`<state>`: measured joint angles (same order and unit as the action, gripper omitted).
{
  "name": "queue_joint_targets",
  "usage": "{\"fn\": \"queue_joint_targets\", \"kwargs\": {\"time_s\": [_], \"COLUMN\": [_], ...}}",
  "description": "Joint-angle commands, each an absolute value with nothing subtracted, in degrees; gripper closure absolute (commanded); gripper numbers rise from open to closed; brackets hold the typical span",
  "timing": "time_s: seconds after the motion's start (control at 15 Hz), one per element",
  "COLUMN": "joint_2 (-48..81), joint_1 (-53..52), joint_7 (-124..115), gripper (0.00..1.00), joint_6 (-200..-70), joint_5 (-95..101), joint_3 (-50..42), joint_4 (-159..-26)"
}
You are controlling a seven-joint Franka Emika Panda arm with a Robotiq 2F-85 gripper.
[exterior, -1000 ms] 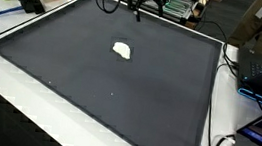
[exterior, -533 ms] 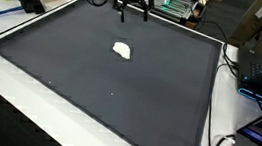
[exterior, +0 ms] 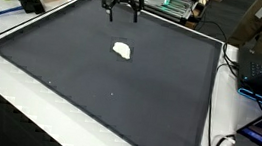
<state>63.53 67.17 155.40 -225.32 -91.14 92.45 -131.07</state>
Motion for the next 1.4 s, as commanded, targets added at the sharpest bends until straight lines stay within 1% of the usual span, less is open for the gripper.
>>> {"fn": "queue_joint_targets", "kwargs": {"time_s": [0.0,0.2,0.73,1.33], "joint_2": [63.85,65.77,69.69,68.92], "joint_1": [67.33,66.71,63.59,61.28], "joint_7": [155.69,159.00,158.07,157.39], "gripper": [0.00,0.00,0.00,0.00], "joint_6": [-224.76,-224.92,-224.60,-225.10], "joint_5": [-90.36,-93.06,-92.07,-88.65], "joint_3": [92.19,91.38,89.91,86.32], "joint_4": [-131.05,-130.02,-130.31,-126.87]}}
